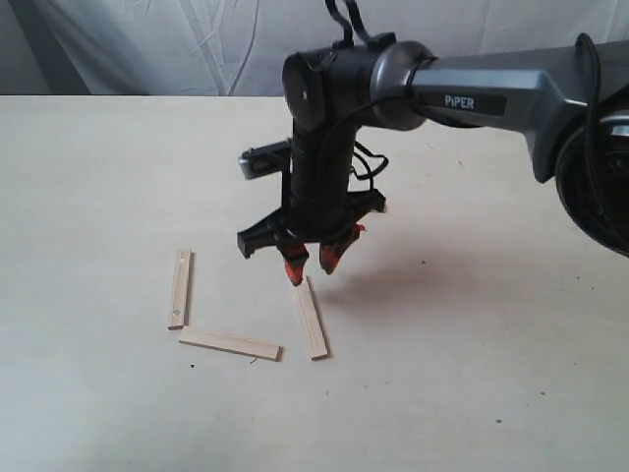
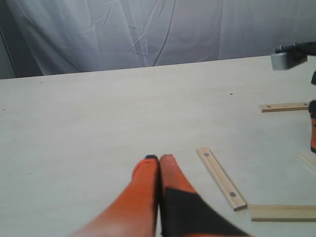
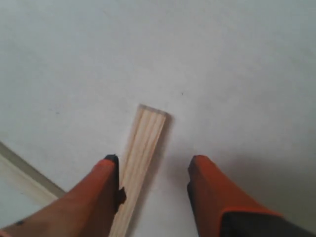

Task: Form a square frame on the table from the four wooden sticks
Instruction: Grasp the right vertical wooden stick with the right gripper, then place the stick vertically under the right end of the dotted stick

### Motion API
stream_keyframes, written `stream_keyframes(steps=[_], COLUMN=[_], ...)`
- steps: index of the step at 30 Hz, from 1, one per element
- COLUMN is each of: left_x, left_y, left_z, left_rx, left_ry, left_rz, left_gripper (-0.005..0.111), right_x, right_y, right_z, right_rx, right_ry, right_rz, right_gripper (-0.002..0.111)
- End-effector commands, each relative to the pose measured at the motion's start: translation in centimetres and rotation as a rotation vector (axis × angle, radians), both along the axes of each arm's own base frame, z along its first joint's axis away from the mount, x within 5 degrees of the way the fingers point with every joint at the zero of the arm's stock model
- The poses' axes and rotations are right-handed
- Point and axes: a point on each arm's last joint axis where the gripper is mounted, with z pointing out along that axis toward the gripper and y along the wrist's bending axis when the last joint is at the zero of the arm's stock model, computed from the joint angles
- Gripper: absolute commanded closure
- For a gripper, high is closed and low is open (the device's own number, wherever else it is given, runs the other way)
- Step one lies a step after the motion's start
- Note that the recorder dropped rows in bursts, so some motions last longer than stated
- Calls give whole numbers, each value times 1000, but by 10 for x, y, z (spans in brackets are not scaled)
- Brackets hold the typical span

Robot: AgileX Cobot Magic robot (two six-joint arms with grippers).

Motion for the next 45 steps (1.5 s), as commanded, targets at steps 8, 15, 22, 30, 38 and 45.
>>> stream_keyframes(steps=[8,15,22,30,38,45], left_x=[0,0,0,0,0,0], left_y=[0,0,0,0,0,0], left_z=[-1,-1,-1,-1,-1,-1], left_rx=[-1,-1,-1,-1,-1,-1], left_ry=[-1,-1,-1,-1,-1,-1], left_rz=[-4,-4,-4,-4,-4,-4], left_gripper=[107,107,107,107,107,107], right_x=[-22,-32,-21,25,56,63], right_y=[5,8,0,-53,-82,-82], right_z=[-23,-42,-22,25,7,-16], right_rx=[35,-17,-4,93,73,53], right_ry=[54,57,-22,-139,-238,-261], right_rz=[-54,-36,-80,-324,-474,-474], right_gripper=[63,67,108,108,108,108])
